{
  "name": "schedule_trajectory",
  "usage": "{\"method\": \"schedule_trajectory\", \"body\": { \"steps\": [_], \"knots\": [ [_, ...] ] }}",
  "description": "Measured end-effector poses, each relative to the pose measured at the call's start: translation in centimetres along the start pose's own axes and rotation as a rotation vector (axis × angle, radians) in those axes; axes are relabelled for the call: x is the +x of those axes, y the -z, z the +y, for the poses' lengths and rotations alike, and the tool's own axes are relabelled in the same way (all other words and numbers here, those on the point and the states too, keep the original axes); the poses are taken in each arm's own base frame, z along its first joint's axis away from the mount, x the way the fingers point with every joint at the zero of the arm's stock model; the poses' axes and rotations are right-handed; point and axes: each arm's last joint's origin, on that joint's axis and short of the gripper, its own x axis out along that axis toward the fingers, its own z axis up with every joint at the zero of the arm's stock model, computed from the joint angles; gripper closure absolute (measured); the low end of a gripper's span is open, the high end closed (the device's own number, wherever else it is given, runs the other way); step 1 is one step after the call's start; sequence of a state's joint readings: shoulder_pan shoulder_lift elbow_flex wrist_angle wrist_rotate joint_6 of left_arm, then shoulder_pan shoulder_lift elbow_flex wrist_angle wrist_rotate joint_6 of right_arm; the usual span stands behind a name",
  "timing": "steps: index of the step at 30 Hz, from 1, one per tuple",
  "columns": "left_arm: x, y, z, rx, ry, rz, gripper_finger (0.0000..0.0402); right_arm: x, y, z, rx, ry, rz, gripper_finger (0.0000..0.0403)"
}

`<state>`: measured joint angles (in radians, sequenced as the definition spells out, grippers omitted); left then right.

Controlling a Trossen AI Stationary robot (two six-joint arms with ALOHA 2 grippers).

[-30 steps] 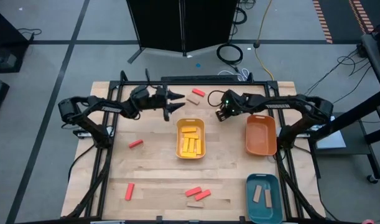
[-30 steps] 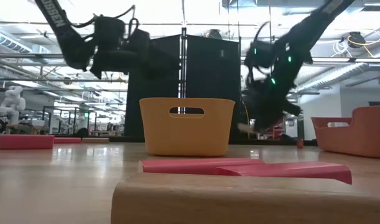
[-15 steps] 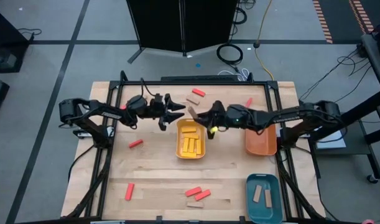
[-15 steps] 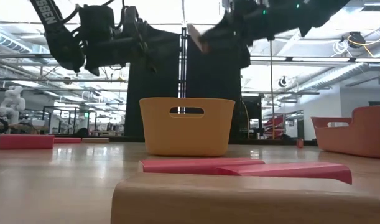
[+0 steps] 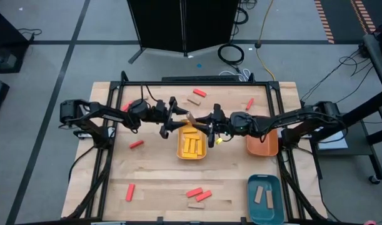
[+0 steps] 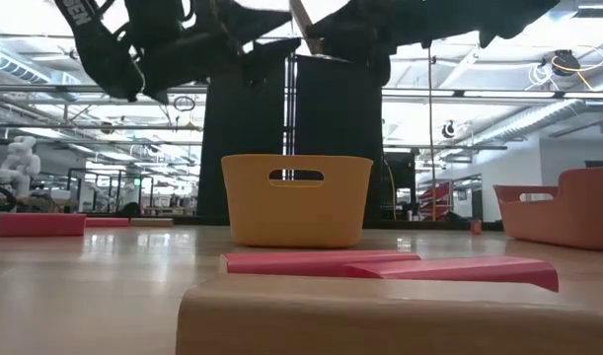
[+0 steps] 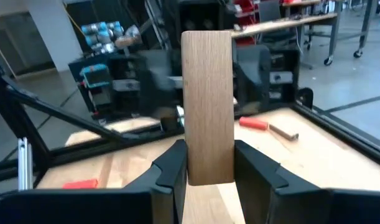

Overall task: Sort blocks
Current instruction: Put the brown wooden block into the blue bin

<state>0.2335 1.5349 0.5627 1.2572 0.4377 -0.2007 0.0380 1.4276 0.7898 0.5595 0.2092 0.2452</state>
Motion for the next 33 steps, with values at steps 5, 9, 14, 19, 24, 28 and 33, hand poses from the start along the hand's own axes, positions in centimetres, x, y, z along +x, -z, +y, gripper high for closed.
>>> {"method": "schedule_trajectory", "body": {
  "steps": [5, 9, 14, 19, 24, 28, 33],
  "knots": [
    [1.4, 0.0, -0.6, 0.005, -0.015, 0.049, 0.0111, 0.0, 0.1, 0.0, -0.014, 0.002, 0.008, 0.0312],
    [2.3, -0.2, -0.9, 0.011, -0.041, 0.072, 0.0095, 0.0, 0.0, 0.0, -0.030, 0.002, 0.003, 0.0312],
    [2.8, -0.7, -1.2, 0.057, -0.035, 0.049, 0.0094, 0.0, 0.1, 0.0, -0.046, 0.003, 0.005, 0.0312],
    [2.9, -0.8, -1.4, 0.063, -0.034, 0.043, 0.0112, 0.0, 0.0, 0.0, -0.049, 0.003, 0.002, 0.0312],
    [2.9, -0.7, -1.3, 0.063, -0.053, 0.043, 0.0150, 0.0, 0.0, 0.0, -0.050, 0.003, 0.003, 0.0312],
    [2.9, -0.7, -1.3, 0.068, -0.058, 0.046, 0.0196, 0.0, 0.0, 0.0, -0.050, 0.003, 0.003, 0.0304],
    [2.9, -0.7, -1.3, 0.066, -0.059, 0.051, 0.0259, 0.0, 0.1, 0.0, -0.051, -0.001, 0.008, 0.0277]
  ]
}}
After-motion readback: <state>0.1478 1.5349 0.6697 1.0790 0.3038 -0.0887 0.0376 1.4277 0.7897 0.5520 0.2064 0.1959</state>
